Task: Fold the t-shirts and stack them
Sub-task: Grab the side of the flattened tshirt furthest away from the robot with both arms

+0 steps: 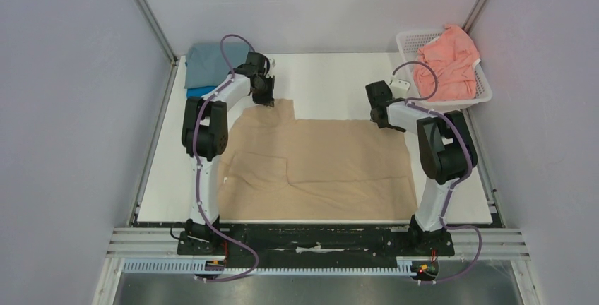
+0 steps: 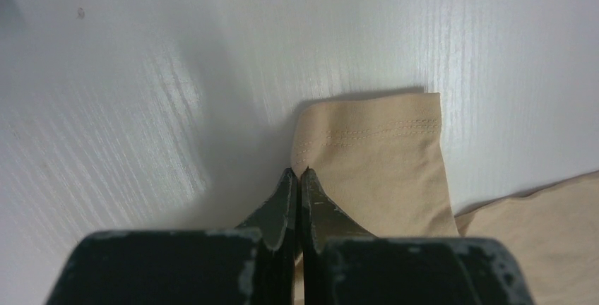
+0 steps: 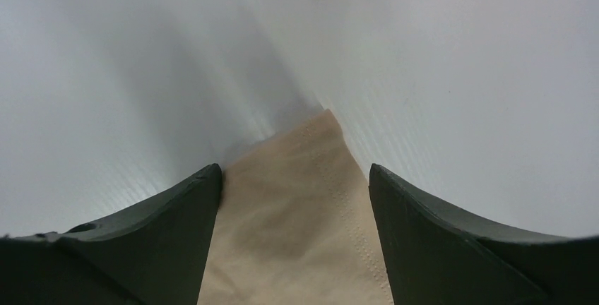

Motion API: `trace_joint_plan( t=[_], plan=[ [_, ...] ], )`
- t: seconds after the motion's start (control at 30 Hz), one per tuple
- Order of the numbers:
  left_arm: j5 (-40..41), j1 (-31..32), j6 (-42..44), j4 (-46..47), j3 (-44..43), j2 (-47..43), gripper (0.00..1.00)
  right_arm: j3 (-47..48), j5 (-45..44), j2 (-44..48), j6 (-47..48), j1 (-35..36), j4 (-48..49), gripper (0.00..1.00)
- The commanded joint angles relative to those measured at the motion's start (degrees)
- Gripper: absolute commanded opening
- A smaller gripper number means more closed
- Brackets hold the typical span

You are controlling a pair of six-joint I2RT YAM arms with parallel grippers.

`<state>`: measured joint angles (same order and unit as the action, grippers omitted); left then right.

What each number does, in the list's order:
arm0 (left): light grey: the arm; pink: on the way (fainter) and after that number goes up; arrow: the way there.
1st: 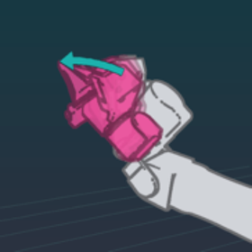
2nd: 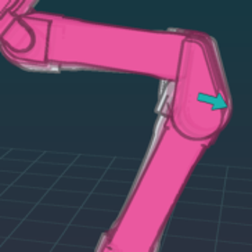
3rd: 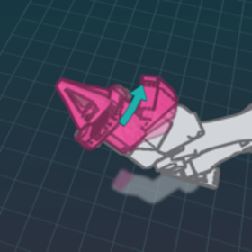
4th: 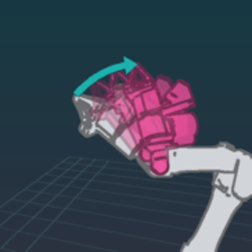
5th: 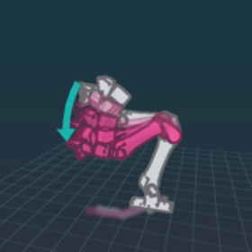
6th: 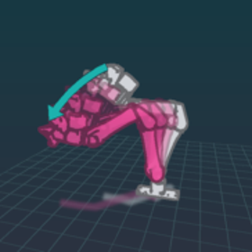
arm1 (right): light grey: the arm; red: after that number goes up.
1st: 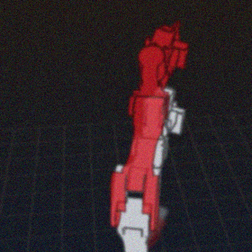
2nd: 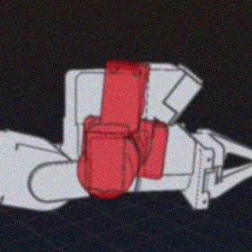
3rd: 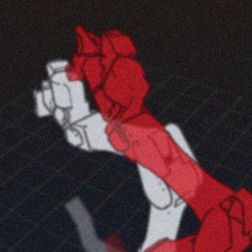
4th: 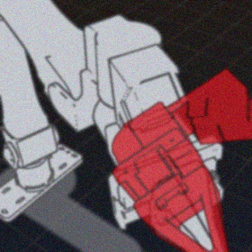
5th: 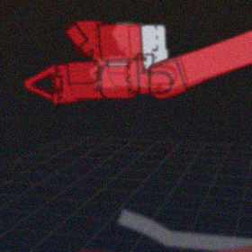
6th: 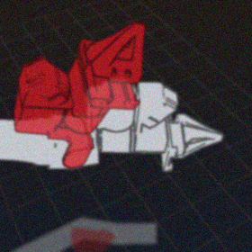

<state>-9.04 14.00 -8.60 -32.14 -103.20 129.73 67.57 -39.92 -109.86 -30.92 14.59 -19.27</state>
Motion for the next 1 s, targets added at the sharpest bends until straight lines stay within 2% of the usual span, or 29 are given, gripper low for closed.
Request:
trace_joint_plan(
  t=[0.0,0.23,0.37,0.57,0.83,0.97],
  plan=[
    [1.88,-0.02,-2.06,1.97,1.27,-3.39,0.02,-4.37,-1.77,2.32,-1.36,-1.22,-3.06,0.75],
    [1.64,-0.02,-1.68,1.95,1.77,-3.83,0.02,-6.14,-0.36,2.33,-1.92,-2.32,-0.53,0.52],
    [1.85,-0.02,-1.51,2.25,1.45,-3.54,0.02,-5.79,0.40,1.68,-1.95,-2.39,1.52,0.26],
    [2.44,-0.11,-0.86,2.34,-0.78,-2.00,0.02,-3.83,1.69,0.13,-1.77,-2.55,4.16,0.01],
    [2.09,-0.64,0.70,-1.65,-14.45,5.25,0.02,3.53,3.02,-1.98,3.84,-2.59,8.42,0.00],
    [-0.03,-0.64,1.95,-2.84,-18.24,7.66,0.02,5.68,4.01,-2.32,5.71,-2.82,8.99,0.00]
  ],
)
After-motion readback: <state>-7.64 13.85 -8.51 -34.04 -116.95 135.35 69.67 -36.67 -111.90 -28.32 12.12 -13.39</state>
